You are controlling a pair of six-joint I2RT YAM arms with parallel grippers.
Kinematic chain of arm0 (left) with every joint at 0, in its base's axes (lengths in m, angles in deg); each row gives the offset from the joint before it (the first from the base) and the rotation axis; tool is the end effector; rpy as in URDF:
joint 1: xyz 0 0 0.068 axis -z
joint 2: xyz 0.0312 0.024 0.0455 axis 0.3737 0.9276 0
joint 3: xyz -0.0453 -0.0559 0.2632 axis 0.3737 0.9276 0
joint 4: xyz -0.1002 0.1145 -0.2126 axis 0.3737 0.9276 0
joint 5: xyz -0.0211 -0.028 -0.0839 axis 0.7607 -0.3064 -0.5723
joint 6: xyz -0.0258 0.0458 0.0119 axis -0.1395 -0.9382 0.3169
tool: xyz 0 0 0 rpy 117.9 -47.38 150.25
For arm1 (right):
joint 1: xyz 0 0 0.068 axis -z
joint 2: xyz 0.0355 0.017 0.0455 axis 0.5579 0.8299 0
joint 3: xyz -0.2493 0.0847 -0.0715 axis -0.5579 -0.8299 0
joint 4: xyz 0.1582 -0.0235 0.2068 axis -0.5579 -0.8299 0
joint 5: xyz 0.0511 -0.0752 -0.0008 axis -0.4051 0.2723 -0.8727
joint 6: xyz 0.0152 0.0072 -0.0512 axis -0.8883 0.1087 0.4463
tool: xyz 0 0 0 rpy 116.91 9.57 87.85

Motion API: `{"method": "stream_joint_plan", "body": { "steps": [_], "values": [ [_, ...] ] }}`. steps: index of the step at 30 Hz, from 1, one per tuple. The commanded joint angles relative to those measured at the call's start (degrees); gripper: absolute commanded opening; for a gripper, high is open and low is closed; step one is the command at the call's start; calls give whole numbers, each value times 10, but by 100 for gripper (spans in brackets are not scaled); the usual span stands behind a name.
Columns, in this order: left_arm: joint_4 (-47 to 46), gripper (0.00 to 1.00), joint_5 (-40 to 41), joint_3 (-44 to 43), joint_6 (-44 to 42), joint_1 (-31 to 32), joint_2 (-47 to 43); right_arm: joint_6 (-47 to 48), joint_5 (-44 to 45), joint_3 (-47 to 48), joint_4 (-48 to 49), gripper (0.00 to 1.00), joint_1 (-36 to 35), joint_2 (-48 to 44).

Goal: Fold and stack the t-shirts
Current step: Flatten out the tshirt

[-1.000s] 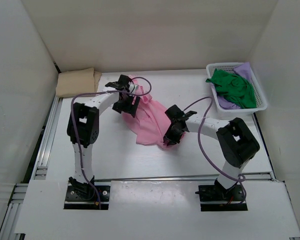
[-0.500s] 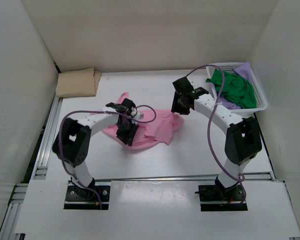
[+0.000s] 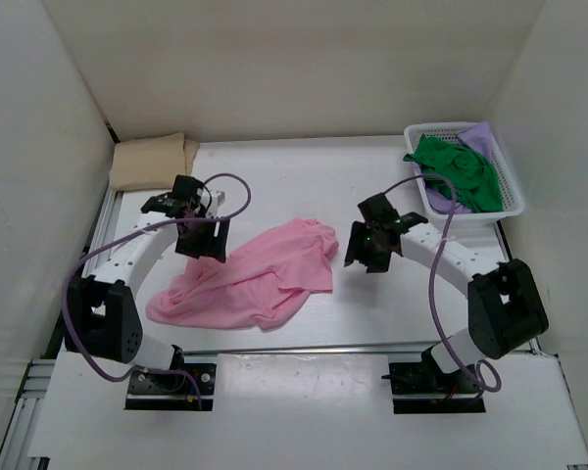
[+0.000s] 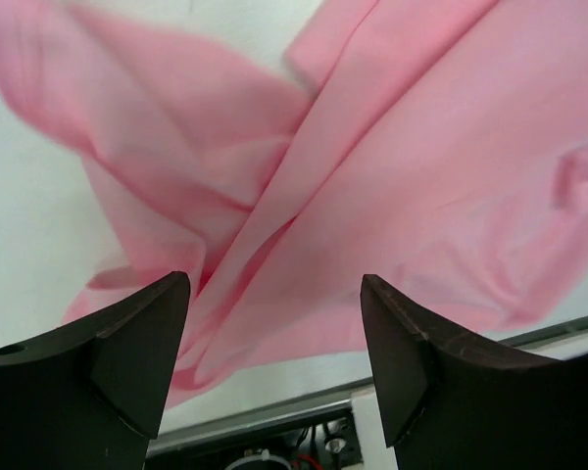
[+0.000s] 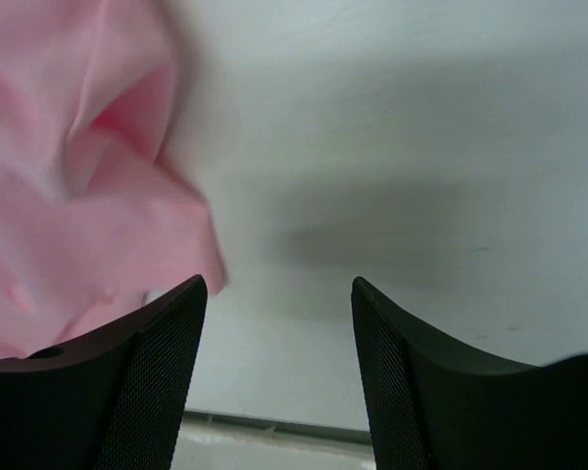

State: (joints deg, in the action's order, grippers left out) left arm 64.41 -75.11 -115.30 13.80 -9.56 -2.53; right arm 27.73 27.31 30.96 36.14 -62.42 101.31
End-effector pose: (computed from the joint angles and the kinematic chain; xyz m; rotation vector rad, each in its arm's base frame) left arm 0.2660 -0.0633 0.2511 0.3353 2.8056 -0.2422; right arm 0.2576 0.1375 0.2123 0.2615 2.6964 0.2875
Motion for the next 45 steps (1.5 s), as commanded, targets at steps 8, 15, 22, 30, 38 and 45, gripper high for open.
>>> {"method": "stream_joint_plan", "body": {
  "steps": [8, 15, 22, 30, 38, 45],
  "values": [
    [-50, 81, 136, 135, 0, -25, -33, 6, -117, -23, 118, 68, -53, 66],
    [-70, 81, 141, 167, 0, -45, -39, 11, -139, 30, 117, 64, -89, 171],
    [-70, 10, 76, 160, 0, -45, -39, -13, -188, 73, 130, 0, -87, 169],
    [-70, 10, 152, -79, 0, -108, -11, -13, -187, 328, 66, 0, 21, 61],
    [-62, 10, 122, -316, 0, -113, -38, 11, -202, 468, 36, 0, 54, -19],
    [60, 30, -3, -114, 0, -81, -147, -9, -188, 181, 54, 0, 54, -183]
  ]
}}
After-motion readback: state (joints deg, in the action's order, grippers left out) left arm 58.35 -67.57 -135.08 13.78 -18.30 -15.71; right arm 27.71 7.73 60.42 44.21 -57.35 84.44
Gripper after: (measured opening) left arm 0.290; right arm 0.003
